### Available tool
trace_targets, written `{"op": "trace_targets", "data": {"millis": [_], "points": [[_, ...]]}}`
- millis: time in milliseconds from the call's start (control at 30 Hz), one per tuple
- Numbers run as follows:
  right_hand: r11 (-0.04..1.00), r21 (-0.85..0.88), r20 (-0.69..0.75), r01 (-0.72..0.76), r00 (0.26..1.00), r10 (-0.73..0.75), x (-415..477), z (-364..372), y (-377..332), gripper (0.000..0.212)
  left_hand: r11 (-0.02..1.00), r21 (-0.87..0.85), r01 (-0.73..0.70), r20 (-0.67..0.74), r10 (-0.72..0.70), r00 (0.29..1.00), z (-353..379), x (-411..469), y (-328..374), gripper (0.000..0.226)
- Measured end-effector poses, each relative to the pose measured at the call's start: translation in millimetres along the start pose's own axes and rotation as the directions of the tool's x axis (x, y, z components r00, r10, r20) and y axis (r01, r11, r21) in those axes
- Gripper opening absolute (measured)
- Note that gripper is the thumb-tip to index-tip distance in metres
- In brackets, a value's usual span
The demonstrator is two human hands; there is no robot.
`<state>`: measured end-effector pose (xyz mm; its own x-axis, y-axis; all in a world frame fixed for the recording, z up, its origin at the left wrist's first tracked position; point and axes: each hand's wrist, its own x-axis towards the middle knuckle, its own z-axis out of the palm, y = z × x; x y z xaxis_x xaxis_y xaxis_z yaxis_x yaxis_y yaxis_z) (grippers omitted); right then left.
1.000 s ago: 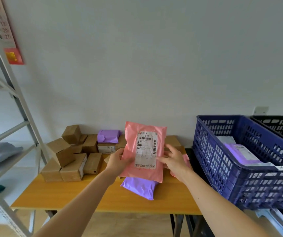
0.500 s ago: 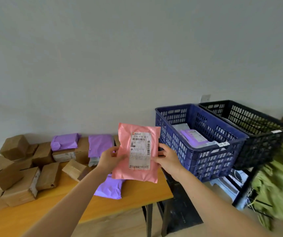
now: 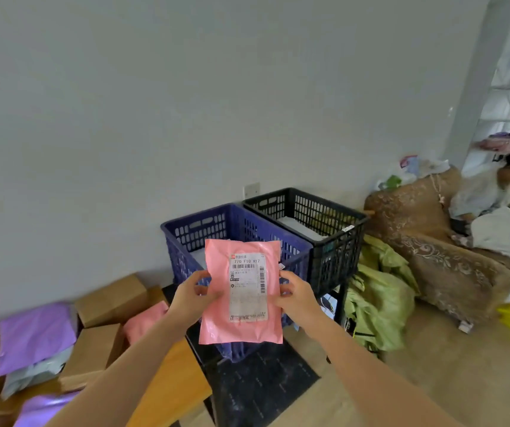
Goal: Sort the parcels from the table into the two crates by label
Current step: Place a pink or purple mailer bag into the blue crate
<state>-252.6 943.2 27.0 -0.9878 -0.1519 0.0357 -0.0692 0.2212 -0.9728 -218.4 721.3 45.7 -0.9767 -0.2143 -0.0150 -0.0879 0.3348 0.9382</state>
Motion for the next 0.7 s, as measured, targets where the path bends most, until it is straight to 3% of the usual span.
{"op": "trace_targets", "data": {"millis": [167, 700], "points": [[1.0, 0.011, -0.09, -0.023, 0.996, 0.024, 20, -85, 24, 0.059, 1.0, -0.019, -0.019, 0.062, 0.02, 0.998, 82, 23, 38, 0.039], [0.995, -0.079, -0.198, -0.056, 0.979, 0.039, 72, -307, 98, 0.044, 1.0, -0.003, -0.027, 0.115, 0.028, 0.993, 312, 80, 112, 0.036]]}}
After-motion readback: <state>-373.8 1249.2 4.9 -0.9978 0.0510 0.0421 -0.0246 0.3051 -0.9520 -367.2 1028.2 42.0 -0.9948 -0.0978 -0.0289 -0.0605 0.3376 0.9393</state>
